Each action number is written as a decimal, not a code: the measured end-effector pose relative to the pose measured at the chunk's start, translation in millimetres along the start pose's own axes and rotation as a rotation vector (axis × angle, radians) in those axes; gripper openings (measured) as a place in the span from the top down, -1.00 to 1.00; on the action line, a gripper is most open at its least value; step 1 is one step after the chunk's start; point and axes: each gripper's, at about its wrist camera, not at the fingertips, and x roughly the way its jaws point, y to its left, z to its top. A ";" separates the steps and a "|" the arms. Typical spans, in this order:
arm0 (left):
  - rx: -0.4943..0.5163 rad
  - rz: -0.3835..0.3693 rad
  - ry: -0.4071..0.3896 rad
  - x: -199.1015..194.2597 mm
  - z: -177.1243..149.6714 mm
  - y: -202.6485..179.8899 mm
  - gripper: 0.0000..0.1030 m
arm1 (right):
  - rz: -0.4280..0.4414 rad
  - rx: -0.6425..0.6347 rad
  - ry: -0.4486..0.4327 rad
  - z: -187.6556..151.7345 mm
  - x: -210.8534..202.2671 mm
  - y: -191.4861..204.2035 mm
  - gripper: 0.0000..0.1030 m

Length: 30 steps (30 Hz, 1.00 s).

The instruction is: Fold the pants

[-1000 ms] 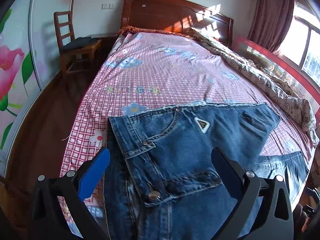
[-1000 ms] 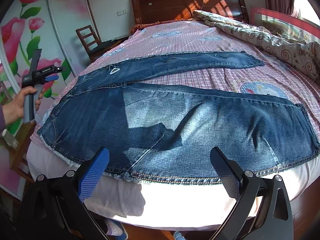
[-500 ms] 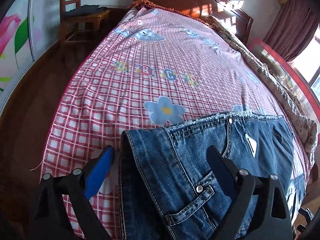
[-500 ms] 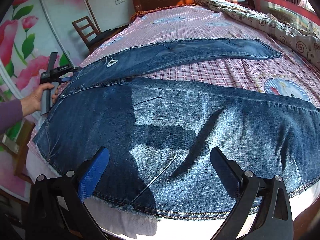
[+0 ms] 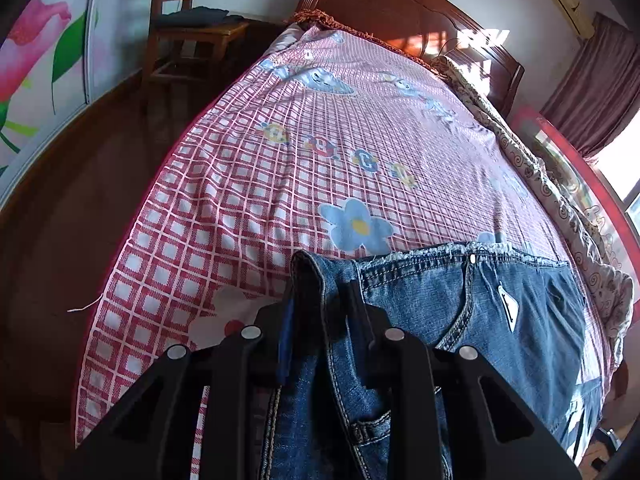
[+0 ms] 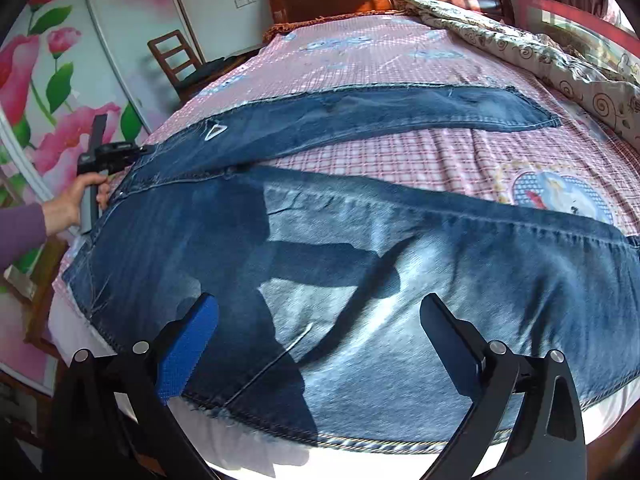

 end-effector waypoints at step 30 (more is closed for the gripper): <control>0.132 0.206 -0.024 4.2 -8.3 -22.3 0.27 | -0.256 0.278 0.240 340.3 219.5 -319.4 -0.40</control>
